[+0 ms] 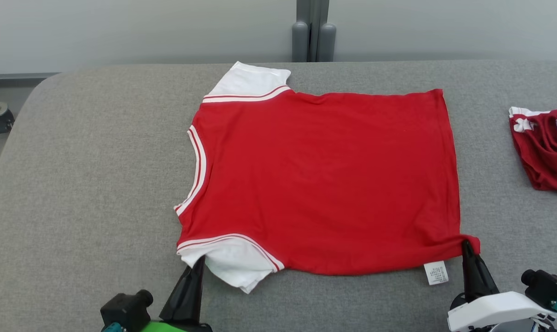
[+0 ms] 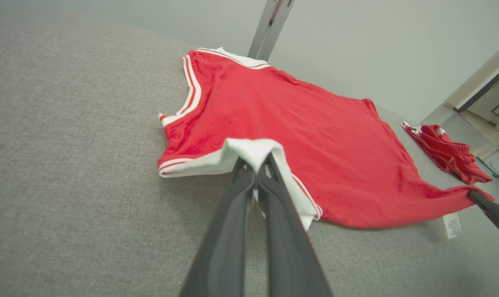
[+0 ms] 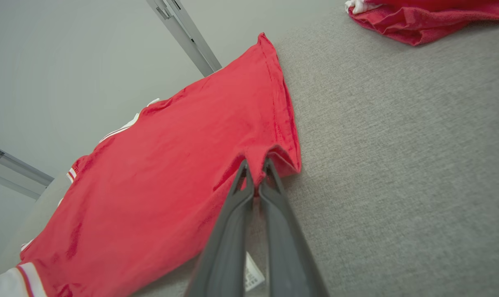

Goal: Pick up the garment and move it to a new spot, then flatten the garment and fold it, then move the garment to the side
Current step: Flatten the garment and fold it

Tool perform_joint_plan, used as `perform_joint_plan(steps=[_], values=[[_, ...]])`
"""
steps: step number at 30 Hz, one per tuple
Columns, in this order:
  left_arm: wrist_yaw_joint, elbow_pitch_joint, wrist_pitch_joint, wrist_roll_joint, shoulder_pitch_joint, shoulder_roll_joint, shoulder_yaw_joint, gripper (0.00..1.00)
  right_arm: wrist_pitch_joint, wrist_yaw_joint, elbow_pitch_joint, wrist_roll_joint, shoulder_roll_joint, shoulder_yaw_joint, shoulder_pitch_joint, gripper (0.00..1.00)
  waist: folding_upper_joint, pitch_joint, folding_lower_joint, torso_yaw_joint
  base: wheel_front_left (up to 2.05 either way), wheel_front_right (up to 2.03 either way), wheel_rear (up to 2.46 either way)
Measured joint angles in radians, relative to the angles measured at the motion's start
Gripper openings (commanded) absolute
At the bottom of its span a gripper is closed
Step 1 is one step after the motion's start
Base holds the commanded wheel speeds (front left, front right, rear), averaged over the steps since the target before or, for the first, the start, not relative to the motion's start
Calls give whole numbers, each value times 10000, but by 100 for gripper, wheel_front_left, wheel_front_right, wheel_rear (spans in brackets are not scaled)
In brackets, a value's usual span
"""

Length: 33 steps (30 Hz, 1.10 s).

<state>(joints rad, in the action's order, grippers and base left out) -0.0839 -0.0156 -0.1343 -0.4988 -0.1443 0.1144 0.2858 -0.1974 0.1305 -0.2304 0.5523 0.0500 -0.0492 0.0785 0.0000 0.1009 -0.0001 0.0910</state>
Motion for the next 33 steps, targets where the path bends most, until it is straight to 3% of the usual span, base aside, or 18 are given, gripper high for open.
perform_joint_plan(steps=[10, 20, 26, 33], values=[[-159, -1198, -669, -29, 2247, -140, -75, 0, -343, 0, -614, 261, -4, 211, -1177, 0, 0, 682, 0, -242, 0, 0, 0], [-261, -3290, -1149, 105, 5044, -336, -274, 0, -554, 0, -1584, 117, -4, 54, -2921, 0, 0, 1490, 0, -550, 0, 0, 0], [-322, -4723, -1235, 253, 6110, -382, -236, 0, -598, 0, -2169, 65, -8, 169, -3570, 0, 0, 1856, 0, -744, 0, 0, 0], [-393, -5381, -1271, 359, 6881, -454, -445, 0, -640, 0, -2458, 50, -6, 395, -4002, 0, 0, 2142, 1, -918, 0, 0, 0]])
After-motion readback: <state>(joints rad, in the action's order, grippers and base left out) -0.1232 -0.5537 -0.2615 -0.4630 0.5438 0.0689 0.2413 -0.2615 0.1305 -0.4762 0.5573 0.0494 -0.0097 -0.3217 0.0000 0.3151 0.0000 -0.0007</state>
